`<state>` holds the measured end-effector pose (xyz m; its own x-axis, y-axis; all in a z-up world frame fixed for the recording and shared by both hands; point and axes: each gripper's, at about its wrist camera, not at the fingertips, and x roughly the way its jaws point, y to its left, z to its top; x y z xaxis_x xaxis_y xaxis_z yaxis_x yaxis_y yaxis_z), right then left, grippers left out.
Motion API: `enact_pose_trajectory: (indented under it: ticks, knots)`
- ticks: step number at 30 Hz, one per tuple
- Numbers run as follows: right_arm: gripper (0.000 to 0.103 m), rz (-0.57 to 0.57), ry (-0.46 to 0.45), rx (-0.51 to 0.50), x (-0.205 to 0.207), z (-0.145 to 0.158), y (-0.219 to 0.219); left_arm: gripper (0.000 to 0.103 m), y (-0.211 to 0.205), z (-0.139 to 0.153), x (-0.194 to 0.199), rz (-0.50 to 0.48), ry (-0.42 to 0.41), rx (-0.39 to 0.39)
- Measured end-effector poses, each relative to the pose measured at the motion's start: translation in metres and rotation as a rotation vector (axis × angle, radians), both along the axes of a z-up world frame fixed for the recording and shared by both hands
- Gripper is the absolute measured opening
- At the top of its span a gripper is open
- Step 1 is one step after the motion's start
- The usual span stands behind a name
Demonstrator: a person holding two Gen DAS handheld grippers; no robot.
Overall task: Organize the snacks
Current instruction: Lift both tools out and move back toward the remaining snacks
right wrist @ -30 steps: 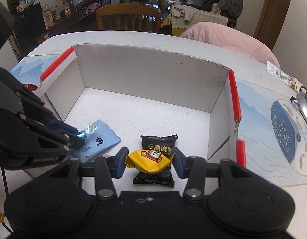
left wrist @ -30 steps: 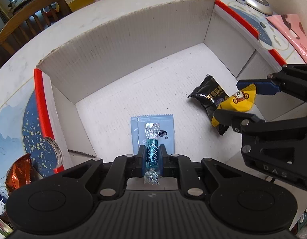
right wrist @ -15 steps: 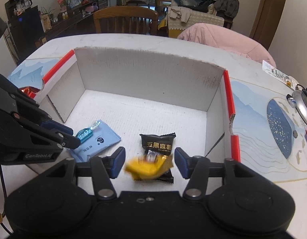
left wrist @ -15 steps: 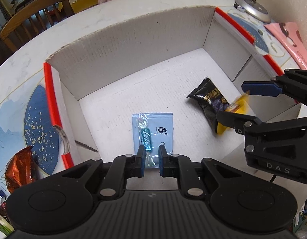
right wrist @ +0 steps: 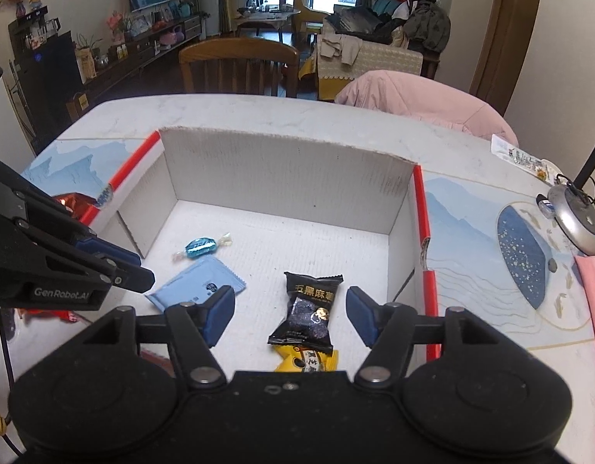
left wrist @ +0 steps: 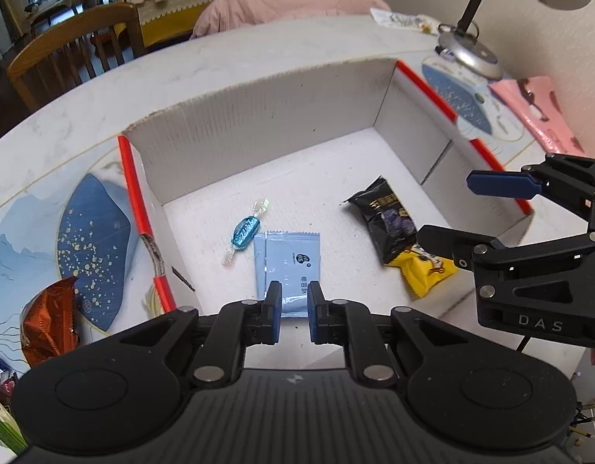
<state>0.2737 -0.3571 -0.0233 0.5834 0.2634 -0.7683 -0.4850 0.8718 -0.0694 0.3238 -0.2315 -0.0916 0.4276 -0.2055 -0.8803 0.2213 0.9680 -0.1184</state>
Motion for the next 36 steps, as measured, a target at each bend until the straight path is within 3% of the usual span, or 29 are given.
enact_pose_trajectory:
  ticks: [10,22,36]
  knots:
    - [0.065,0.010,-0.064,0.059,-0.034,0.035,0.012,0.013,0.021,0.030,-0.032,0.007,-0.076,-0.056]
    - [0.076,0.025,-0.117,0.126,-0.072,0.066,0.046,0.014,0.069,0.065,-0.080,0.016,-0.170,-0.136]
    - [0.088,0.088,-0.103,0.174,-0.112,0.071,0.112,0.029,0.154,0.074,-0.137,0.099,-0.219,-0.196]
